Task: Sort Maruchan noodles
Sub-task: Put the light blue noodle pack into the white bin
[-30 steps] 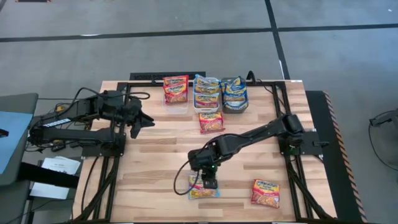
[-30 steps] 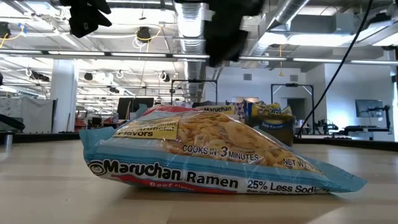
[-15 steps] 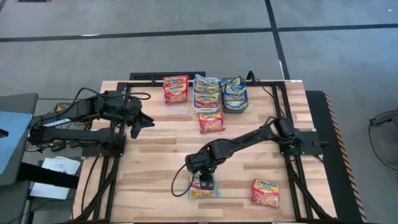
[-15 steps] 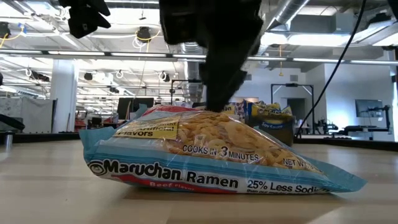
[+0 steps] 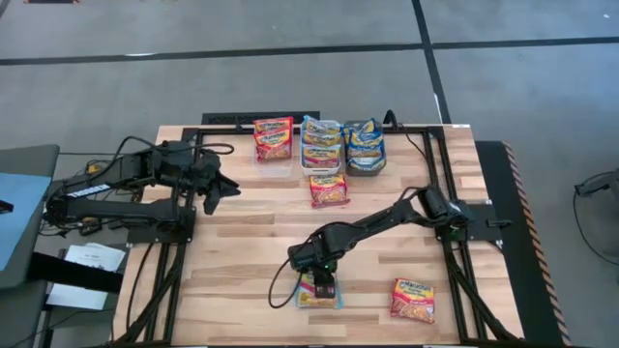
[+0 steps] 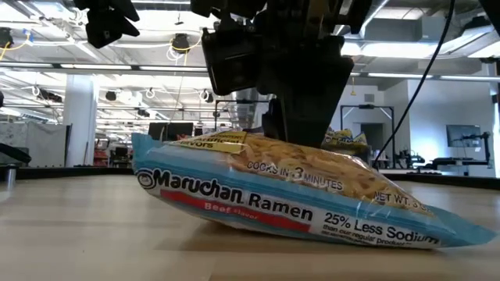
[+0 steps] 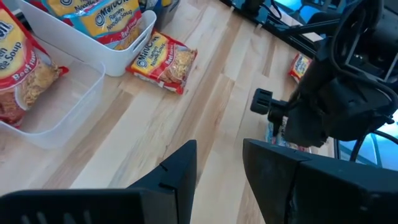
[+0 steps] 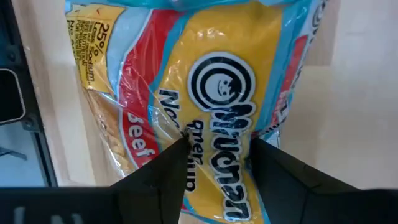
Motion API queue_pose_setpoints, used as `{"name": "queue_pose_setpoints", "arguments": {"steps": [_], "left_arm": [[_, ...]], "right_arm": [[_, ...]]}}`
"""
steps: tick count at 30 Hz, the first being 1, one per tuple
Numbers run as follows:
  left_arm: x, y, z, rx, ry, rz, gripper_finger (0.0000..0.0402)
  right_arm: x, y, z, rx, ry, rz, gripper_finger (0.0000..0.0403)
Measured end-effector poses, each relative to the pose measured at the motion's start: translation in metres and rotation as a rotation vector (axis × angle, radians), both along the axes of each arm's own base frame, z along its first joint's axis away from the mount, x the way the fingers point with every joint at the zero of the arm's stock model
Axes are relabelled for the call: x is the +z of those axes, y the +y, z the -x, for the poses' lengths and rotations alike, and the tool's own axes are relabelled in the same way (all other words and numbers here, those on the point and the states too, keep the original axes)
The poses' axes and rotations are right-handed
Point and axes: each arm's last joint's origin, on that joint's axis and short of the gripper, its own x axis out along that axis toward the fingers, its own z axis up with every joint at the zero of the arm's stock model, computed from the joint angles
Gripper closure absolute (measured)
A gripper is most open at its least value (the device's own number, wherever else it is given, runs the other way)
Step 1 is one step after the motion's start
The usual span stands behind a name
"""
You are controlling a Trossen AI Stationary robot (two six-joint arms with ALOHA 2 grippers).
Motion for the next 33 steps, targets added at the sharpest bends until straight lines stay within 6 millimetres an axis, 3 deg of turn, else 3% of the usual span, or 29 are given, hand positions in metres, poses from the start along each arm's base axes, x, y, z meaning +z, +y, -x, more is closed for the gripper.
{"name": "queue_pose_setpoints", "arguments": {"steps": [4,12,19,26,33], "left_arm": [[0.0,0.001,0.0,0.019,0.004,-0.01,0.0285],[0.0,0.001,0.0,0.022,0.004,-0.012,0.0285],[0.0,0.001,0.0,0.028,0.005,-0.016,0.0285],[0.0,0.002,0.0,0.045,0.008,-0.026,0.0285],[0.0,0.002,0.0,0.045,0.008,-0.026,0.0285]], "right_arm": [[0.0,0.0,0.0,-0.018,0.01,-0.007,0.0248],[0.003,-0.005,0.002,-0.062,0.046,-0.011,0.0386],[0.018,-0.016,0.008,-0.089,0.081,0.041,0.0393],[0.059,-0.031,0.008,-0.075,0.034,0.212,0.0398],[0.101,-0.062,0.006,-0.079,-0.007,0.411,0.0398]]}}
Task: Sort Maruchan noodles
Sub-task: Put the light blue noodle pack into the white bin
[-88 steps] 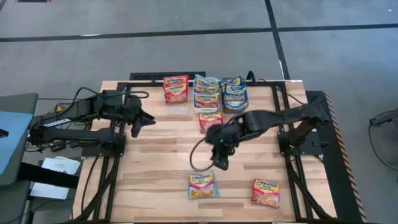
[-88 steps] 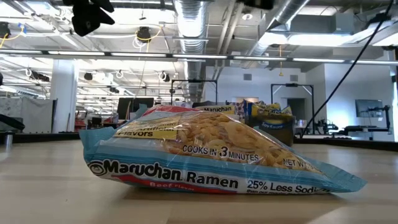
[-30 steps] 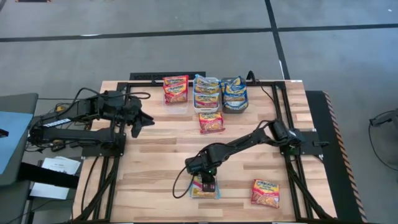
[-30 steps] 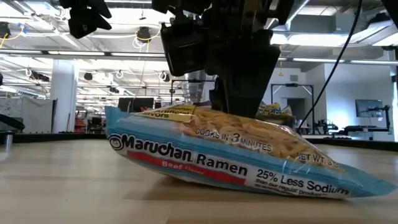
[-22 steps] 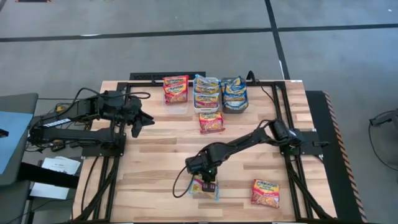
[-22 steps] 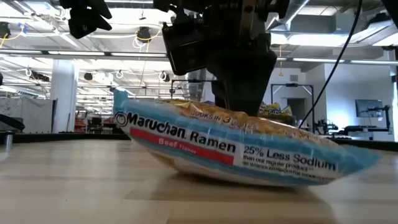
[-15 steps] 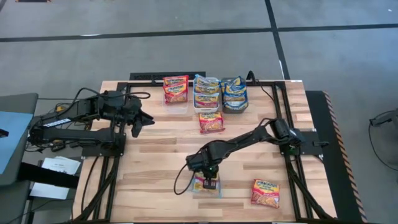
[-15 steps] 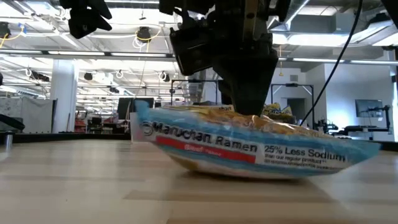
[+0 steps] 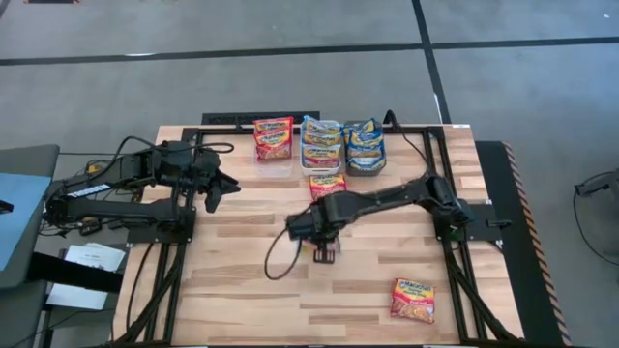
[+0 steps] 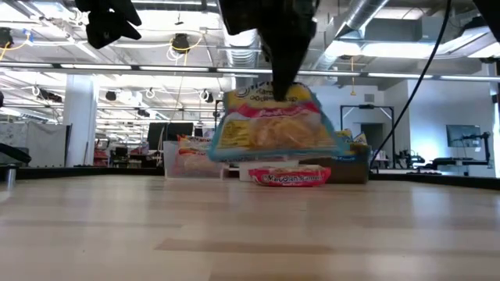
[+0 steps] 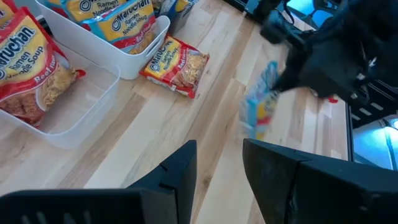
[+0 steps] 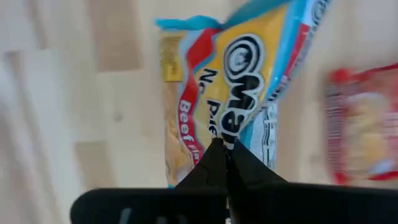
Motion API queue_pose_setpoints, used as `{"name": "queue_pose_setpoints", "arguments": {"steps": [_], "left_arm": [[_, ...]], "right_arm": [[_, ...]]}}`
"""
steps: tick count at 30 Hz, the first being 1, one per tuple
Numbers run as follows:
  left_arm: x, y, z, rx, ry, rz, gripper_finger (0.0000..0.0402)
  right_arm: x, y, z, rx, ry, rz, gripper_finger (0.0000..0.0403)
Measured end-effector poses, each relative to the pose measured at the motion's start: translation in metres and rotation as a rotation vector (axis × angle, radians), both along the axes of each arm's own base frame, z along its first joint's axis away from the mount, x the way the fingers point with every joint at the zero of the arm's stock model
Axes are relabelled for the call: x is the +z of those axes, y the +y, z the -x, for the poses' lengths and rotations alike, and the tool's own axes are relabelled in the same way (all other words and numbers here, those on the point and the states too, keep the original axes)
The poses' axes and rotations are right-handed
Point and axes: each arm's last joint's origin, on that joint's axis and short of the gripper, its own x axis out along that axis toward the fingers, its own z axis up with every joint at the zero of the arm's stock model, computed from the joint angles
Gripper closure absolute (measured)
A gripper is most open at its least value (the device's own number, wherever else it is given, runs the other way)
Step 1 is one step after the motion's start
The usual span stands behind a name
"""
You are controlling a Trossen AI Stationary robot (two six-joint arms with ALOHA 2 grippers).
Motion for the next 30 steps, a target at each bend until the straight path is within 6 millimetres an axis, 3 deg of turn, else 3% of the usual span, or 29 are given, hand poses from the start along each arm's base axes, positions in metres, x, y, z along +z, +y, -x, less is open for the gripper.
{"name": "queue_pose_setpoints", "arguments": {"steps": [9,19,30], "left_arm": [[0.0,0.001,0.0,0.023,0.003,-0.013,0.0285],[0.0,0.001,0.0,0.033,0.005,-0.019,0.0285],[0.0,0.004,0.001,0.121,0.016,-0.07,0.0285]], "right_arm": [[0.03,-0.053,0.0,-0.044,-0.002,0.279,0.0399],[0.041,-0.115,0.002,-0.095,0.039,0.603,0.0398],[0.044,-0.177,0.0,0.026,0.077,0.689,0.0398]]}}
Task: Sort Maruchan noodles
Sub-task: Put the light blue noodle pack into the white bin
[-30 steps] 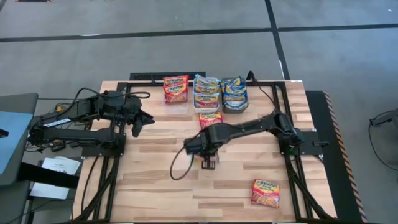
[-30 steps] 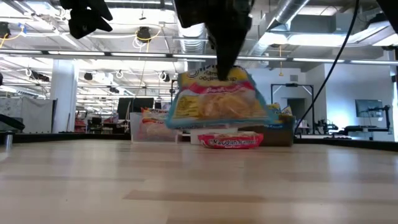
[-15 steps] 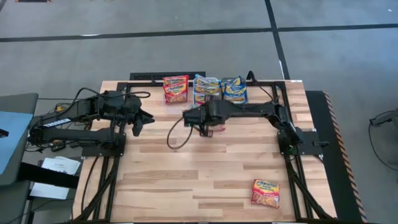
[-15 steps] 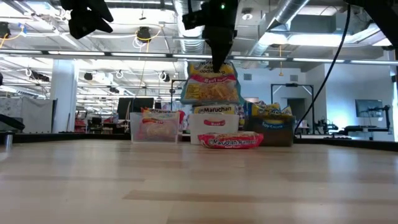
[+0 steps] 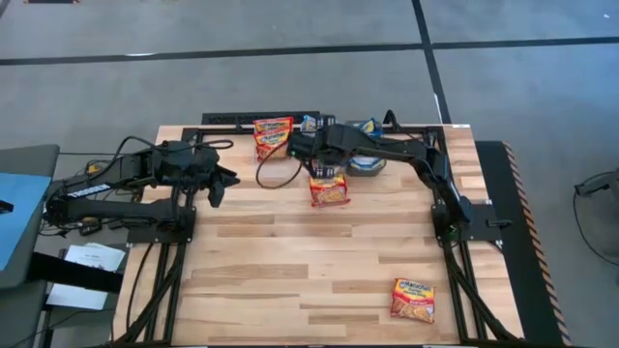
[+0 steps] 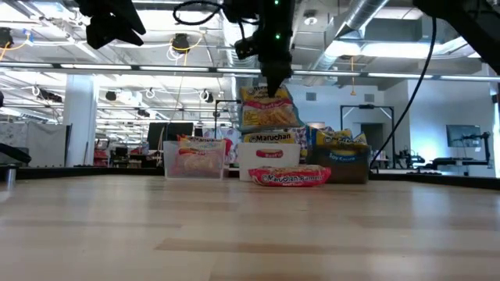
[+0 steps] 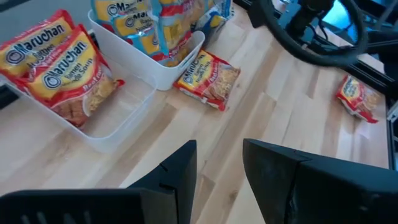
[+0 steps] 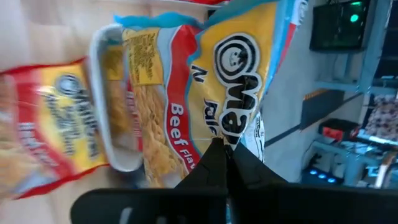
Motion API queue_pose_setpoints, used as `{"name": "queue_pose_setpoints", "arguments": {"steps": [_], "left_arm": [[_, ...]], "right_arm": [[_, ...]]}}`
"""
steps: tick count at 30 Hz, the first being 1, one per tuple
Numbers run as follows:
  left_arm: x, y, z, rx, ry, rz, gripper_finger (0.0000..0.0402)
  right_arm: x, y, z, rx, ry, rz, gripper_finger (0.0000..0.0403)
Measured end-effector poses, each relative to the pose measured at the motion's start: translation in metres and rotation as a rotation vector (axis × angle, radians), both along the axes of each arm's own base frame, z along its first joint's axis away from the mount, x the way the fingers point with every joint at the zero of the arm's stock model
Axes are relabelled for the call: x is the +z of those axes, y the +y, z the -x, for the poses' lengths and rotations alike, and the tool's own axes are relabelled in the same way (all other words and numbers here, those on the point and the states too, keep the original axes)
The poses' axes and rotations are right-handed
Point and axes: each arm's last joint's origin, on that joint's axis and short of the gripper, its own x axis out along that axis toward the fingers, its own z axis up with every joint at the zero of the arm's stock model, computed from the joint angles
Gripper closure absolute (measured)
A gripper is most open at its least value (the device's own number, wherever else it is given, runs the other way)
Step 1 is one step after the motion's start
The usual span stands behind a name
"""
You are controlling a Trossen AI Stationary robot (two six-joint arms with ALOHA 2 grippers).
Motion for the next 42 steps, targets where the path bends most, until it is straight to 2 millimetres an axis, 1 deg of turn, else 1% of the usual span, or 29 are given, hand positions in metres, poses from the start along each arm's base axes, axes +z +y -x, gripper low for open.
{"name": "queue_pose_setpoints", "arguments": {"steps": [4,7,10,18,21,28,37,40,42], "left_arm": [[0.0,0.0,0.0,0.016,0.002,-0.009,0.0285],[0.0,0.001,0.0,0.035,0.004,-0.018,0.0285],[0.0,0.002,0.001,0.053,0.006,-0.028,0.0285],[0.0,0.004,0.002,0.133,0.014,-0.073,0.0285],[0.001,0.005,0.002,0.161,0.014,-0.089,0.0285],[0.003,0.006,0.001,0.176,-0.013,-0.098,0.0285],[0.003,0.006,0.0,0.21,-0.043,-0.042,0.0285],[0.004,0.006,0.001,0.21,-0.044,-0.042,0.0285],[0.004,0.006,0.001,0.21,-0.044,-0.042,0.0285]], "right_arm": [[-0.001,-0.015,0.003,0.039,0.043,-0.028,0.0398],[-0.002,-0.022,0.005,0.06,0.038,-0.096,0.0398],[-0.006,-0.028,0.005,0.055,0.041,-0.117,0.0397],[-0.006,-0.027,0.003,0.071,0.006,-0.153,0.0397],[-0.006,-0.029,0.003,0.071,-0.016,-0.198,0.0397],[-0.005,-0.038,0.003,-0.001,-0.092,-0.203,0.0397],[-0.005,-0.049,0.005,-0.109,-0.183,-0.212,0.0397],[-0.005,-0.049,0.005,-0.11,-0.185,-0.226,0.0397],[-0.01,-0.05,0.006,-0.111,-0.173,-0.239,0.0397]]}}
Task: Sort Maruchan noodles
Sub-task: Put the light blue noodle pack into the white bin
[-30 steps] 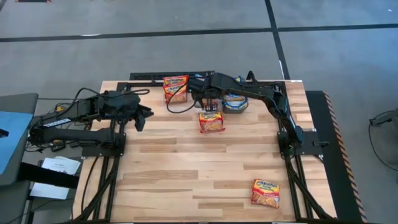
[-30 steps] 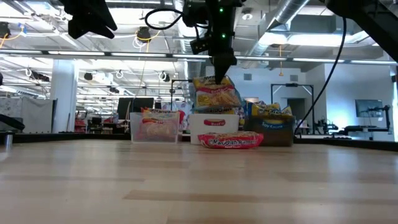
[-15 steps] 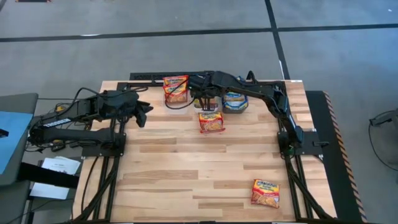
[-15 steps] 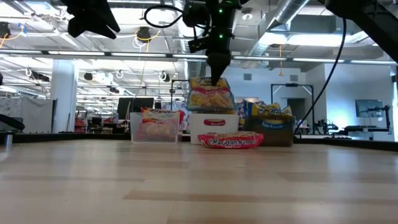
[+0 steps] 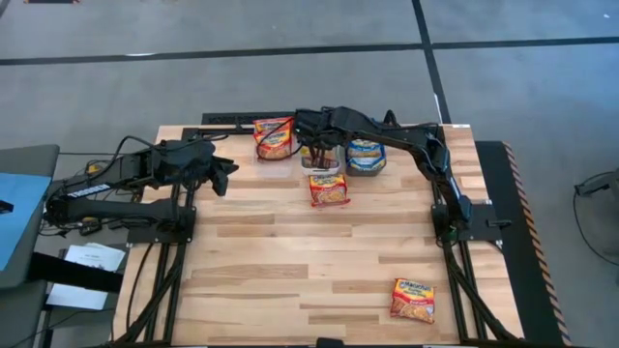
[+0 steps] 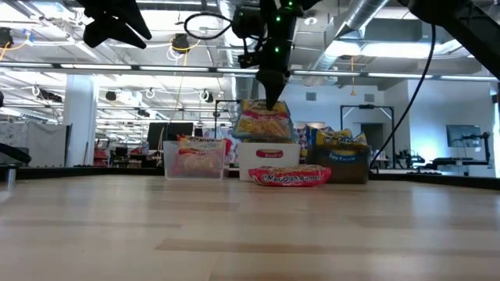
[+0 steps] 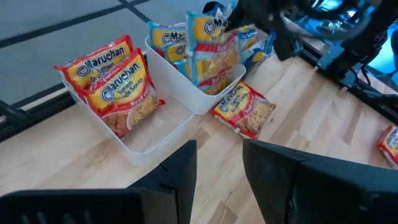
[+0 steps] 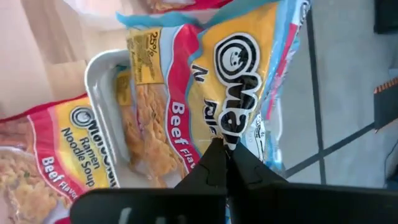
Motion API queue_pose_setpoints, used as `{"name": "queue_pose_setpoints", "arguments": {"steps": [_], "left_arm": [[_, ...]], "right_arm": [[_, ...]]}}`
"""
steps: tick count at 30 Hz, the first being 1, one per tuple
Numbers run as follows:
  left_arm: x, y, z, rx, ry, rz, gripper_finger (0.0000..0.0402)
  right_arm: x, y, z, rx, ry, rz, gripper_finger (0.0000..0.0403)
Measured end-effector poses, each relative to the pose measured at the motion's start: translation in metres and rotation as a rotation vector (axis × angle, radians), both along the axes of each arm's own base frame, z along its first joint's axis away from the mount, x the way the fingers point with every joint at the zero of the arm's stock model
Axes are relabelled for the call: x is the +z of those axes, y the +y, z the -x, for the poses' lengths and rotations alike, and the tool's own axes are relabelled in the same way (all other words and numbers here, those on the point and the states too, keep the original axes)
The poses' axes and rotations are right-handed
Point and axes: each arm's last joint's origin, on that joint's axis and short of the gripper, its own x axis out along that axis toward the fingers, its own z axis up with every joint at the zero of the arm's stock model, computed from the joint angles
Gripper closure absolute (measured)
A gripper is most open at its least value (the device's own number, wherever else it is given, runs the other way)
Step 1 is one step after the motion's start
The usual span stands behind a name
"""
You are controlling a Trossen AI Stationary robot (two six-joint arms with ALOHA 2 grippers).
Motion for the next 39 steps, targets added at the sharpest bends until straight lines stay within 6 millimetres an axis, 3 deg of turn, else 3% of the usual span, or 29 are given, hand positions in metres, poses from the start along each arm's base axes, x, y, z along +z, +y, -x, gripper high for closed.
{"name": "queue_pose_setpoints", "arguments": {"steps": [10,18,27,32,39], "left_arm": [[0.0,0.0,0.0,-0.021,0.023,-0.037,0.0285],[0.0,0.0,0.0,-0.022,0.024,-0.037,0.0285],[0.0,0.0,0.0,-0.022,0.025,-0.037,0.0285],[0.0,0.0,0.0,-0.022,0.024,-0.038,0.0285],[0.0,0.0,0.0,-0.022,0.025,-0.037,0.0285]], "right_arm": [[-0.039,0.004,0.005,-0.012,0.126,-0.042,0.0397],[-0.041,0.003,0.009,-0.02,0.195,0.038,0.039],[-0.041,0.005,0.01,-0.001,0.209,0.011,0.0328],[-0.032,0.011,0.009,0.001,0.207,0.011,0.0299],[0.002,0.013,0.007,-0.056,0.094,0.025,0.029]]}}
